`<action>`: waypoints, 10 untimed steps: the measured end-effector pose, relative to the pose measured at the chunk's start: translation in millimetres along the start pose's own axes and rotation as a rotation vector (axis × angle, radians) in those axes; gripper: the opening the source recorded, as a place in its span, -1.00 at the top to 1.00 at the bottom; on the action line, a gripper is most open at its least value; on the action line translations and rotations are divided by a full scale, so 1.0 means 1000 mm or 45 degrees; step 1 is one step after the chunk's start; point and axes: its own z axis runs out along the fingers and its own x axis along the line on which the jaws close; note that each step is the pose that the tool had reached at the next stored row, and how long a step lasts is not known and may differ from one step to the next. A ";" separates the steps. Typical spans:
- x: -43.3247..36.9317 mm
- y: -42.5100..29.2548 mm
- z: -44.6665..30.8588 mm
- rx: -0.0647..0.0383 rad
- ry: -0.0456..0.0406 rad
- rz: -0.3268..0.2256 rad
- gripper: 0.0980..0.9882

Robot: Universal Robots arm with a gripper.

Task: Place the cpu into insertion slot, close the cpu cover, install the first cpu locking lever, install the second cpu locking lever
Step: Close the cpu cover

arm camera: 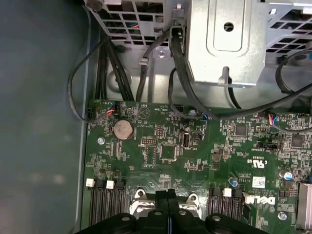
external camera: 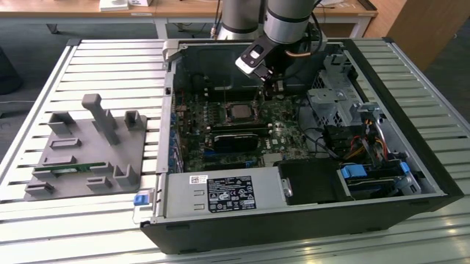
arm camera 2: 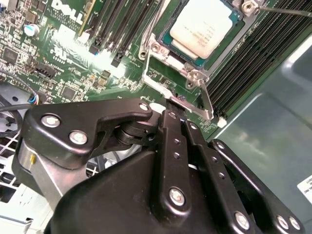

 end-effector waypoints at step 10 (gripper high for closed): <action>0.0002 -0.0058 0.0009 0.000 0.000 0.000 0.98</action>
